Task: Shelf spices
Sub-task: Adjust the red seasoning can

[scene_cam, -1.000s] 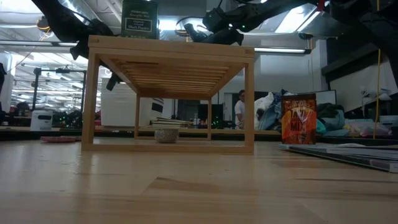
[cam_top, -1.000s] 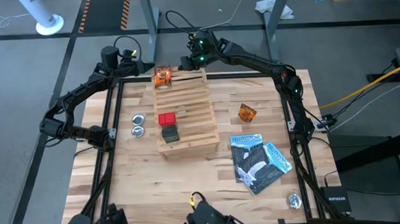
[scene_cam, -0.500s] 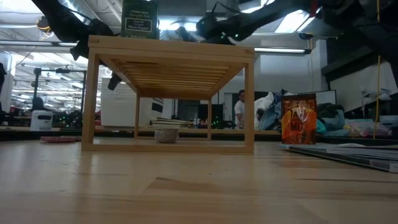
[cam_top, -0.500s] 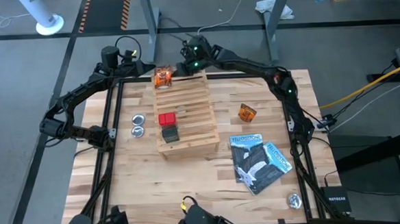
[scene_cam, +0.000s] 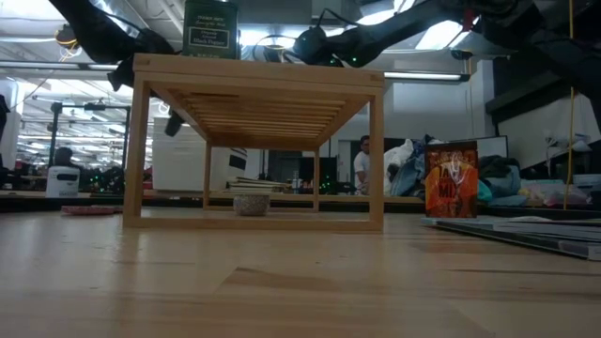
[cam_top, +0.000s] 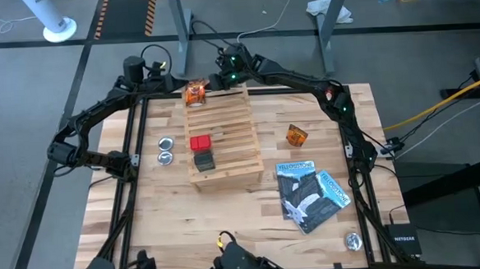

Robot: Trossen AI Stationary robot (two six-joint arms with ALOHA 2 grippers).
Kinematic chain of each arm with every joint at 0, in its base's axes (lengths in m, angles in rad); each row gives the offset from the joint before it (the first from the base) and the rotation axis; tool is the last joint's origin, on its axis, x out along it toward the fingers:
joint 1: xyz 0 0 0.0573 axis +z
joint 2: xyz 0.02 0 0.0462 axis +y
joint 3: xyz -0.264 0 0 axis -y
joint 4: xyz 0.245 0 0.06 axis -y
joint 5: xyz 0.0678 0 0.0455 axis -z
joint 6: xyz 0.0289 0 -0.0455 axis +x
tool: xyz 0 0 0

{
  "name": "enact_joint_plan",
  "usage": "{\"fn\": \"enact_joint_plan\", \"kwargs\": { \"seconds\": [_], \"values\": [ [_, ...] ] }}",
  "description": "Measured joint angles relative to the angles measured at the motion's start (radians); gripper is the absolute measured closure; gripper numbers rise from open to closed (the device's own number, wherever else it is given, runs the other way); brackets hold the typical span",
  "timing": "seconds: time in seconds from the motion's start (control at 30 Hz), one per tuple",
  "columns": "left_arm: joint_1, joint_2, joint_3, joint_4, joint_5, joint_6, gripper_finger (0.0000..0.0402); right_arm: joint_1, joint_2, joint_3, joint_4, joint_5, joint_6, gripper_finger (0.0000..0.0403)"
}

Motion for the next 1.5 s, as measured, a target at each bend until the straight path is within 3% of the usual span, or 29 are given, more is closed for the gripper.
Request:
{"fn": "enact_joint_plan", "kwargs": {
  "seconds": [0.57,0.8,1.03,1.17,1.3,1.5],
  "values": [
    [-0.088,0.000,0.000,0.002,0.018,0.003,0.0231,0.002,0.000,0.000,0.006,-0.037,0.003,0.0370],
    [-0.124,0.000,0.000,0.038,0.017,0.242,0.0231,0.002,0.000,0.000,0.102,-0.050,0.004,0.0370],
    [-0.150,-0.016,0.000,0.123,0.047,0.227,0.0231,0.002,0.000,0.002,0.255,-0.188,0.138,0.0370],
    [-0.149,-0.104,0.000,0.132,0.137,0.266,0.0231,0.002,0.000,0.002,0.294,-0.267,0.118,0.0370],
    [-0.149,-0.247,0.000,0.075,0.150,0.299,0.0231,0.002,0.000,0.002,0.318,-0.326,0.098,0.0370],
    [-0.151,-0.520,0.000,-0.287,0.122,0.430,0.0231,0.006,-0.005,0.002,0.317,-0.414,0.026,0.0370]
  ]
}}
